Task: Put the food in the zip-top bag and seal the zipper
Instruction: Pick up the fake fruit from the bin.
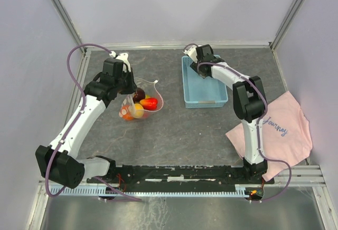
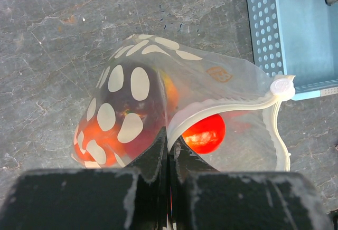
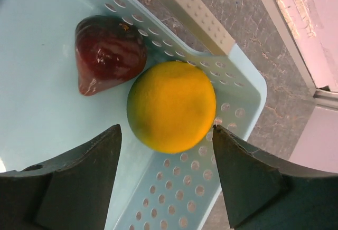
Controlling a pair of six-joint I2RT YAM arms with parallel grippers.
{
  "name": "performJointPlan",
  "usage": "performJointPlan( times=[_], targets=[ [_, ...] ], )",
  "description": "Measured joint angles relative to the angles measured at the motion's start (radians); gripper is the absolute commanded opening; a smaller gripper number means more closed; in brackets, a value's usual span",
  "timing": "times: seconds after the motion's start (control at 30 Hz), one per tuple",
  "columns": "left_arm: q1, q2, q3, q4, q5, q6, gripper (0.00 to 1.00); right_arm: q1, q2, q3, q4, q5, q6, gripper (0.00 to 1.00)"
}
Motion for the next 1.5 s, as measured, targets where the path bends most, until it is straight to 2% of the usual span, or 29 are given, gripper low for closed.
performJointPlan(
  times=[0.3,0.5,0.7,1.03,1.5],
  targets=[
    [0.000,0.006,0.000,0.000,0.002,0.000,0.03,0.000,0.098,0.020,0.049,0.105,-0.126,0.76],
    [0.000,0.009,0.000,0.000,0.001,0.000,0.03,0.000,0.138,0.032,0.089,0.144,-0.171,0.63],
    [0.000,0.009,0.000,0.000,0.002,0.000,0.03,0.000,0.126,0.026,0.087,0.130,-0.151,0.53],
    [0.000,0.009,0.000,0.000,0.002,0.000,0.03,0.007,-0.046,-0.043,-0.020,0.023,0.010,0.50],
    [0.000,0.009,0.000,0.000,0.010,0.000,0.03,0.031,-0.377,-0.174,-0.161,-0.166,0.397,0.44]
  ],
)
